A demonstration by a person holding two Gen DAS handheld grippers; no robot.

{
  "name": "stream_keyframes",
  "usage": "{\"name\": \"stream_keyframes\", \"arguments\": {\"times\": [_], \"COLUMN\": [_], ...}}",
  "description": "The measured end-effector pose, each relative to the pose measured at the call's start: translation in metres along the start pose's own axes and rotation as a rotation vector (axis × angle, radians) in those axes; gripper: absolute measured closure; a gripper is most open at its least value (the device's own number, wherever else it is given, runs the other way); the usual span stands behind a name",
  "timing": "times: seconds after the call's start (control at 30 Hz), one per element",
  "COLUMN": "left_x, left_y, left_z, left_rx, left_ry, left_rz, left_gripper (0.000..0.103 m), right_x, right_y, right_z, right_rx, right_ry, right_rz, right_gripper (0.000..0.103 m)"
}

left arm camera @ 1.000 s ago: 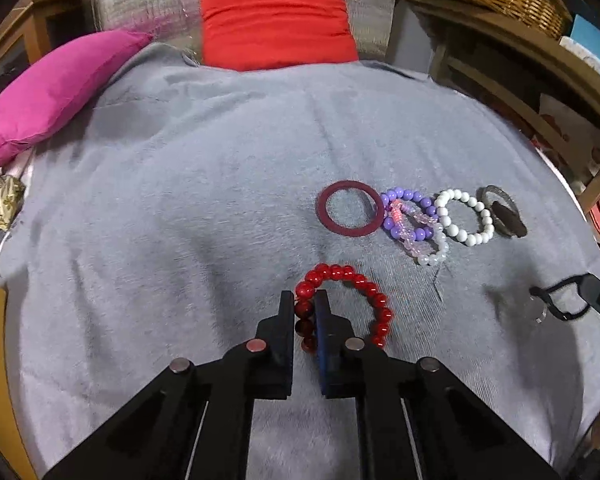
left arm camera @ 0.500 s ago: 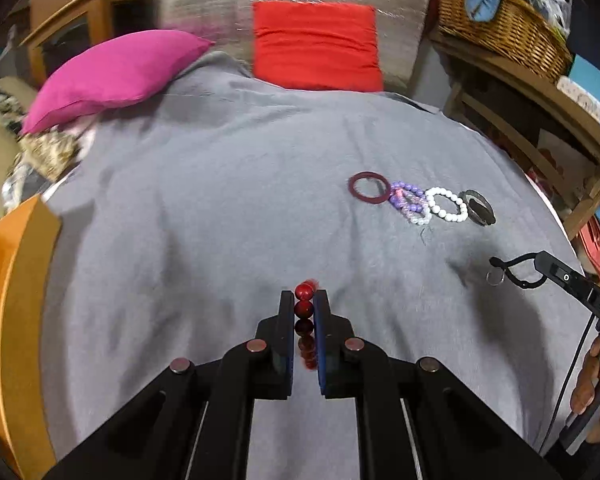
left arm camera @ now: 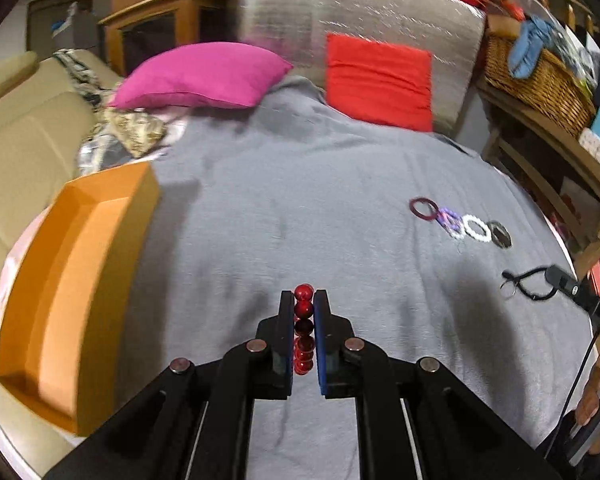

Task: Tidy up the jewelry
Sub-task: 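Carry the red bracelet and black cord bracelet over the orange box with both tools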

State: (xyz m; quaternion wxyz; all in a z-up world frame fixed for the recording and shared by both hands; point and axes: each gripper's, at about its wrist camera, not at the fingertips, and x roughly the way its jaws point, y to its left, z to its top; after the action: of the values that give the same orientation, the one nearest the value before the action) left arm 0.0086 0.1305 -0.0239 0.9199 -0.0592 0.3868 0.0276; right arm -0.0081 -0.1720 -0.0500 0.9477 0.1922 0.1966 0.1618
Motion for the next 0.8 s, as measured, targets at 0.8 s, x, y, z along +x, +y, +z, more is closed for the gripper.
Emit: {"name": "stream_keyframes", "arguments": {"times": [0.8], "left_x": [-0.044], "left_y": [0.194], "left_z": [0.005], "left_rx": [-0.363], "left_ry": [-0.068], "left_rz": [0.314], "left_gripper": [0.094], "right_x": [0.086], "right_y": [0.204], "right_z": [0.020], "right_rx": [-0.282], "right_ry": [0.087], "right_rz": [0.231], "right_gripper": [0.097]}}
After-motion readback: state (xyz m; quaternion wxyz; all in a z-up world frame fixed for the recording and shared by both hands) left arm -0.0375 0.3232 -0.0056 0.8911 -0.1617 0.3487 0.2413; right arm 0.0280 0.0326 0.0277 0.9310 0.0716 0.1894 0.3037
